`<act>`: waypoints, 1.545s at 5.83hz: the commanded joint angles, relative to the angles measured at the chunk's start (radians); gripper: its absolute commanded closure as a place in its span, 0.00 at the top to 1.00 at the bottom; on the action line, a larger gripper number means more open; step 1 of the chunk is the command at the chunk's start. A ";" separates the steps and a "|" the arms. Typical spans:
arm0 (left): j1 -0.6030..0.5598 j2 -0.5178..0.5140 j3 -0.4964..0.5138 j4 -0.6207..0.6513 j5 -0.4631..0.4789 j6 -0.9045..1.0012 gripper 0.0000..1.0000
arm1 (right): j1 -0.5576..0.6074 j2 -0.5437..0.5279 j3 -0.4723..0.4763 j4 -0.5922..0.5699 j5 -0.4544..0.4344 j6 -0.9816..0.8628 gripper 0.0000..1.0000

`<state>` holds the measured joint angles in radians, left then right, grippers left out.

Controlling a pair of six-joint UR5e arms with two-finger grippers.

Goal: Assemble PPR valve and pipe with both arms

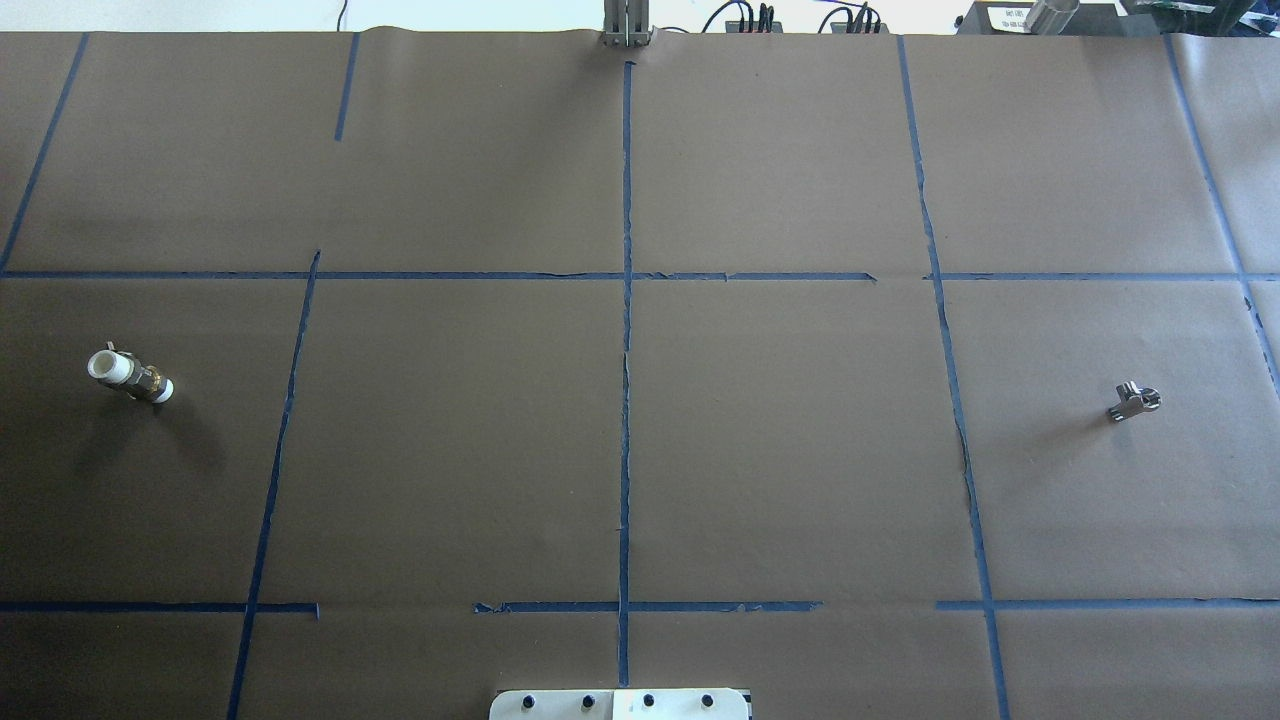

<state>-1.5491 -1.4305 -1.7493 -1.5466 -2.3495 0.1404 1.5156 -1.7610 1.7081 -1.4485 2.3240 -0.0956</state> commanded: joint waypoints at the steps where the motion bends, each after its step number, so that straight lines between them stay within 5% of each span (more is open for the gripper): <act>1: 0.003 -0.115 0.017 -0.023 0.006 -0.007 1.00 | 0.000 0.001 0.002 0.007 0.000 0.001 1.00; 4: 0.077 -0.140 0.019 -0.112 -0.007 -0.007 1.00 | 0.000 0.005 0.001 0.007 0.000 -0.001 1.00; 5: 0.196 -0.139 0.017 -0.127 -0.010 -0.131 1.00 | 0.000 0.003 0.002 0.007 0.001 -0.001 1.00; 7: 0.295 -0.083 -0.007 -0.375 0.012 -0.533 1.00 | 0.000 0.005 0.002 0.007 0.002 -0.001 1.00; 9: 0.481 -0.076 -0.013 -0.508 0.182 -0.845 1.00 | 0.000 0.005 0.002 0.007 0.002 -0.001 1.00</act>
<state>-1.1518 -1.5100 -1.7609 -1.9919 -2.2478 -0.5636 1.5156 -1.7571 1.7103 -1.4419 2.3255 -0.0967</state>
